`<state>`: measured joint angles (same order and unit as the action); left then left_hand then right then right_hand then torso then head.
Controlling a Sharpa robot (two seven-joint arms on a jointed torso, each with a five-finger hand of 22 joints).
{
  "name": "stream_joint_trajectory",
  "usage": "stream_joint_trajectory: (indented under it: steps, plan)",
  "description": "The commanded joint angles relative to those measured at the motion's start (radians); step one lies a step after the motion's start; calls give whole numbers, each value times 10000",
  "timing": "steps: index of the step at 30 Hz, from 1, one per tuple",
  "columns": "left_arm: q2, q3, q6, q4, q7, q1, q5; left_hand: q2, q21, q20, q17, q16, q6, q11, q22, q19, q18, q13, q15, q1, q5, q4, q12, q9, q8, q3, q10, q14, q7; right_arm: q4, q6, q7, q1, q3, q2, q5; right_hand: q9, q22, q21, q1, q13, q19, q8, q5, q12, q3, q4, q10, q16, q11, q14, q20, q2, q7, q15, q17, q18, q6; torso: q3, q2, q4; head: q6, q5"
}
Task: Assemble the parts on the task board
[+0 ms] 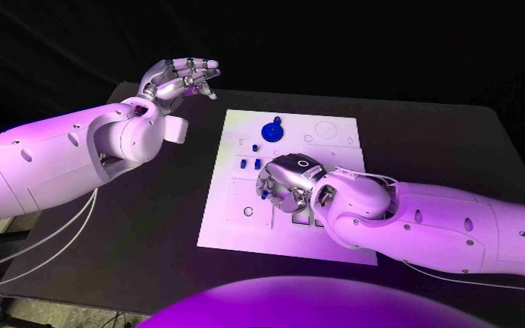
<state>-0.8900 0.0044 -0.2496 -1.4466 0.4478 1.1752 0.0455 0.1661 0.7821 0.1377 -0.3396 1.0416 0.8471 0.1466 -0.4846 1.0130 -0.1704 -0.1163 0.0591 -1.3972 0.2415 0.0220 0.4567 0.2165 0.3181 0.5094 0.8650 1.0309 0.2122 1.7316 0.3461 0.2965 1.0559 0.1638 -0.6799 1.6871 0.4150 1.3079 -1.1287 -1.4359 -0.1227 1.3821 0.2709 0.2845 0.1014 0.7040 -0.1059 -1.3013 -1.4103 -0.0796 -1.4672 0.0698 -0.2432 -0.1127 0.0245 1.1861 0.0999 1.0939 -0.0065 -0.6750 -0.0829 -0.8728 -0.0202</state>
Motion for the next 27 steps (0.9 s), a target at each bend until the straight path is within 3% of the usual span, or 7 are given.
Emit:
stream_joint_trajectory:
  steps: [1,9,14,20,27]
  plan:
    - [22,6,145,-16,52,5,-24,-37,64,18,12,51,-49,-15,-16,-60,-133,12,-9,23,55,-71,61,14,42,-3,-67,-65,-31,5,-593,173,-21,13,40,155,12,756,33,28,-17,-38,45,26,14,-4,40,-374,-44,324,-310,22,91,-73,52,-9,-62,14,-10,0,-5,2,-13]
    - [32,6,148,-3,52,5,-24,-37,64,18,12,51,-49,-15,-16,-60,-133,12,-9,23,55,-71,61,14,42,-3,-67,-65,-31,-34,-780,191,-21,15,104,156,32,747,72,108,-26,-57,47,14,-13,-42,54,-363,-38,316,-305,32,82,-83,42,-22,-56,-8,-14,4,0,2,-13]
    - [36,6,149,3,47,5,-24,-37,69,18,15,53,-56,-14,-20,-67,-134,15,-9,15,54,-84,71,17,55,-2,-93,-74,-32,-57,-584,159,-21,17,119,95,74,735,143,342,-56,-86,-18,-21,-115,-319,128,-248,-44,270,-305,82,40,-146,-9,-19,-50,-226,-2,5,3,2,-20]
    - [35,6,160,9,35,5,-24,-37,69,18,15,53,-56,-14,-20,-67,-134,15,-9,15,54,-84,71,17,55,-2,-93,-74,-32,-60,90,293,-21,18,85,62,-119,572,534,1001,-46,-214,-618,-17,-329,-1063,-101,268,-20,133,-272,208,-404,-222,-136,-83,2,-1228,6,8,10,2,-20]
    - [43,5,180,24,23,3,-23,-40,72,18,17,54,-59,-13,-23,-71,-134,16,-8,12,54,-90,77,19,63,0,-104,-79,-31,61,698,473,-20,17,-85,61,-245,496,703,1026,-25,-224,-918,-1,-310,-1394,-81,504,45,137,-228,226,-490,-261,-133,-218,28,-1711,21,10,23,2,-4]
